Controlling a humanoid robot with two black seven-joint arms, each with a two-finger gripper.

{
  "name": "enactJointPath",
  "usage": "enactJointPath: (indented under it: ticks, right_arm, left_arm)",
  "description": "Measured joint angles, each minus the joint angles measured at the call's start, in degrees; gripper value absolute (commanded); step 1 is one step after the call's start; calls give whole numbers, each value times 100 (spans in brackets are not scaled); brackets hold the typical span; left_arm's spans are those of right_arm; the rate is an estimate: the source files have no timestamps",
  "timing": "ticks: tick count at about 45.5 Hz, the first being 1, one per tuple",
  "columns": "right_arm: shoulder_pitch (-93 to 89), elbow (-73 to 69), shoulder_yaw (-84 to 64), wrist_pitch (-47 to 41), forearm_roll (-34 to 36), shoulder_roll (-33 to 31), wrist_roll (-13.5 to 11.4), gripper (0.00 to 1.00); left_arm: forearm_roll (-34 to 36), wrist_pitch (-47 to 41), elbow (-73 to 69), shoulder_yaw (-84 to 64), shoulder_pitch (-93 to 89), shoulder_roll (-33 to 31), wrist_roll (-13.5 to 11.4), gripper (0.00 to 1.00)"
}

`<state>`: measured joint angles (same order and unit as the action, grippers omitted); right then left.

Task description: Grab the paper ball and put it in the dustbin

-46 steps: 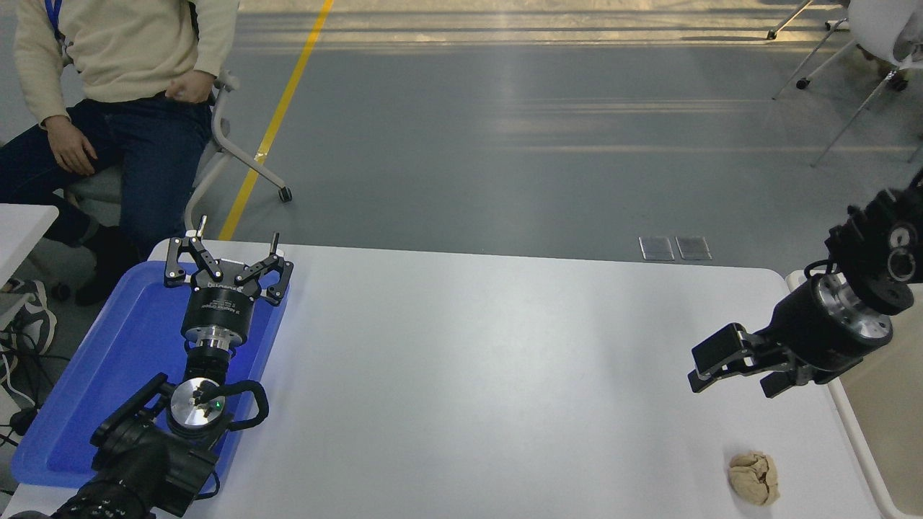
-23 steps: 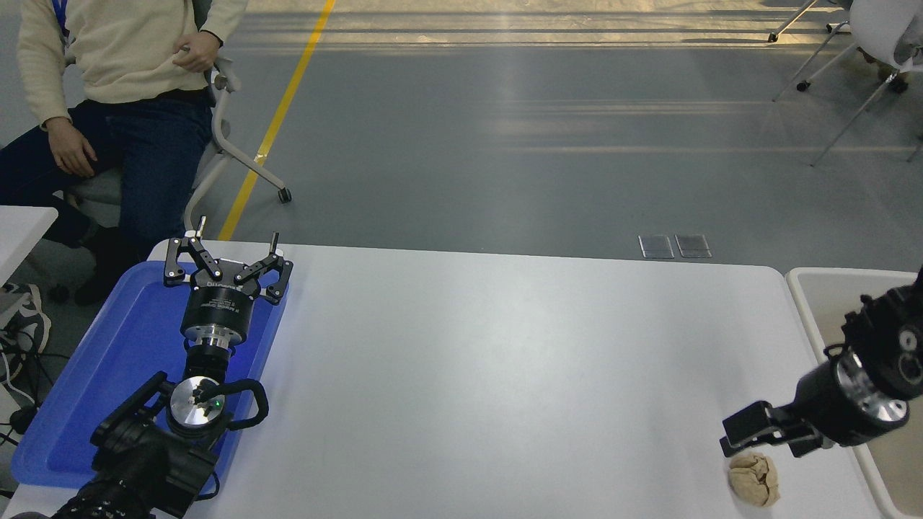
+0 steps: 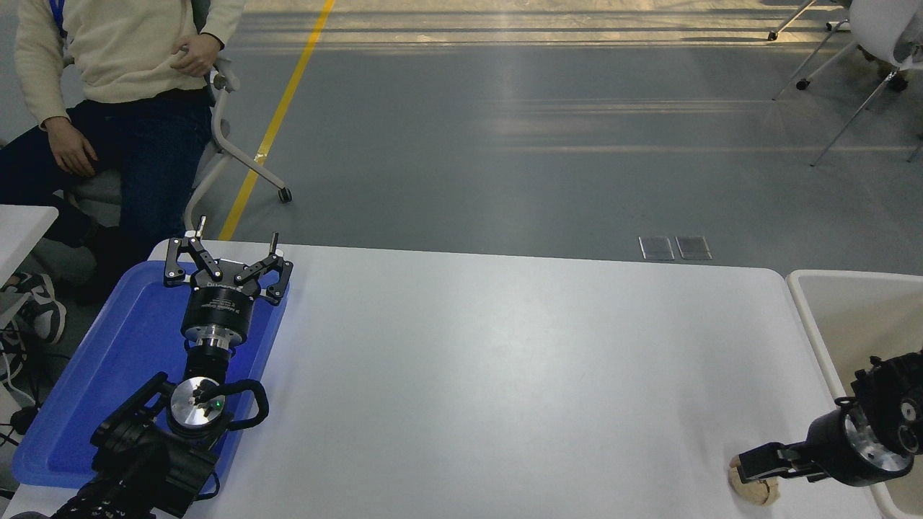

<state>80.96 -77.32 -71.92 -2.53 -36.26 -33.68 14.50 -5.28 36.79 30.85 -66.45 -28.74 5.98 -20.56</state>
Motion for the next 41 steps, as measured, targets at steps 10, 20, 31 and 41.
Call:
enactJointPath:
  ticks: [10,20,31,41]
  right_arm:
    - [-363,320,9,291,10,133,0,100]
    - [-558,531,33,454,31,276,-6,100]
    - [-742,674,169,528,90,360,-9,100]
    - [-950,774,300,552,106,393,-15,99]
  left_arm:
    - [0,0,0,0,0,0,0,100]
    - [0,0,0,0,0,0,0,100]
    - [0,0,0,0,0,0,0,100]
    - [0,0,0,0,0,0,0,100]
